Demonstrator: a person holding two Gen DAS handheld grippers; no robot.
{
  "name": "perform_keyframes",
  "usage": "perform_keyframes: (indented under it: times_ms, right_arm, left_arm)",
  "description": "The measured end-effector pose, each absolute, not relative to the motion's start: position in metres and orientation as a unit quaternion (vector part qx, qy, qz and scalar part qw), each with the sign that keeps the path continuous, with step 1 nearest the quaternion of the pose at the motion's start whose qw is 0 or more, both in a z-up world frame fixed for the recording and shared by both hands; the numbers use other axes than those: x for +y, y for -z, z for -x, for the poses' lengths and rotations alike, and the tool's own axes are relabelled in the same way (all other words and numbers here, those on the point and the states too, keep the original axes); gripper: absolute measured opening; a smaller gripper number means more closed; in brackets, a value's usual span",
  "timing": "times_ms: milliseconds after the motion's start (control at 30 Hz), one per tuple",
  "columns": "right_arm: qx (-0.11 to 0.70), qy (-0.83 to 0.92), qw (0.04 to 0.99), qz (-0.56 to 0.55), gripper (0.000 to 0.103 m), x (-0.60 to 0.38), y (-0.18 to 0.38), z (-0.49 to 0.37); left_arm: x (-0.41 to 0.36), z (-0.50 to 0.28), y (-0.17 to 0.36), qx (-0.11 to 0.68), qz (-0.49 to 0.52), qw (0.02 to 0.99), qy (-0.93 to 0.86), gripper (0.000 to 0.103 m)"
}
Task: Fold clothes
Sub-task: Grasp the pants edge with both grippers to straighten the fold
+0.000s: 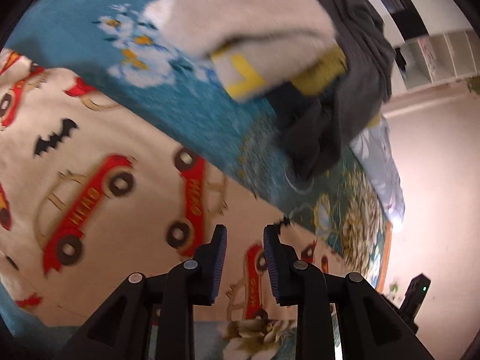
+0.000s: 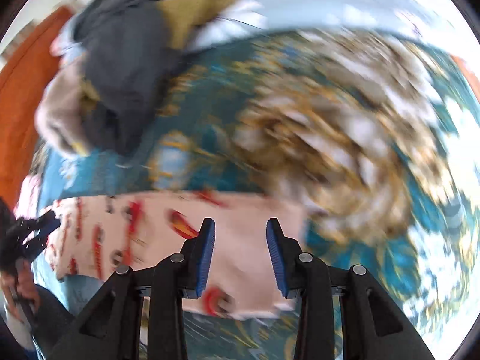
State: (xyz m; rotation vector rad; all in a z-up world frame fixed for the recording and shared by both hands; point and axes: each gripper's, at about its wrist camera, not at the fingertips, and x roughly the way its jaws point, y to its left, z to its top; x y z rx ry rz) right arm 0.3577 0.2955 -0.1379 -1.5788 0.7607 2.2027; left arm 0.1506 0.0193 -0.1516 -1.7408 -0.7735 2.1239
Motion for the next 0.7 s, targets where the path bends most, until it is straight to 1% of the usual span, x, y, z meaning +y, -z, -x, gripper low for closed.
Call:
perform_keyframes:
  times_ms: [100, 167, 267, 433, 500, 600, 700]
  right_arm:
    - [0.303, -0.758, 0.173, 0.552, 0.037, 0.302, 0.156, -0.384]
    - [0.326, -0.755, 0.174, 0.542, 0.037, 0.301, 0.163, -0.39]
    - [0.336, -0.757, 0.172, 0.533, 0.037, 0.293, 0.166, -0.389]
    - [0.301, -0.784, 0.178, 0.512, 0.037, 0.285, 0.157, -0.383]
    - [0.308, -0.783, 0.159, 0.517, 0.037, 0.282, 0.166, -0.375]
    - [0.312, -0.769, 0.155, 0.536, 0.037, 0.282, 0.18, -0.369]
    - [0.336, -0.763, 0.15, 0.532, 0.037, 0.283, 0.185, -0.369]
  left_arm:
    - [0.057, -0.162, 0.16, -0.187, 0.627, 0.167, -0.738, 0.029]
    - [0.067, -0.171, 0.163, -0.15, 0.634, 0.173, -0.738, 0.029]
    - [0.061, -0.174, 0.163, -0.152, 0.629, 0.171, -0.743, 0.029]
    - [0.047, -0.174, 0.166, -0.175, 0.62, 0.158, -0.748, 0.029]
    - [0.049, -0.173, 0.17, -0.171, 0.625, 0.157, -0.745, 0.029]
    - [0.049, -0.174, 0.172, -0.16, 0.633, 0.155, -0.742, 0.029]
    - [0.046, -0.175, 0.174, -0.165, 0.634, 0.154, -0.74, 0.029]
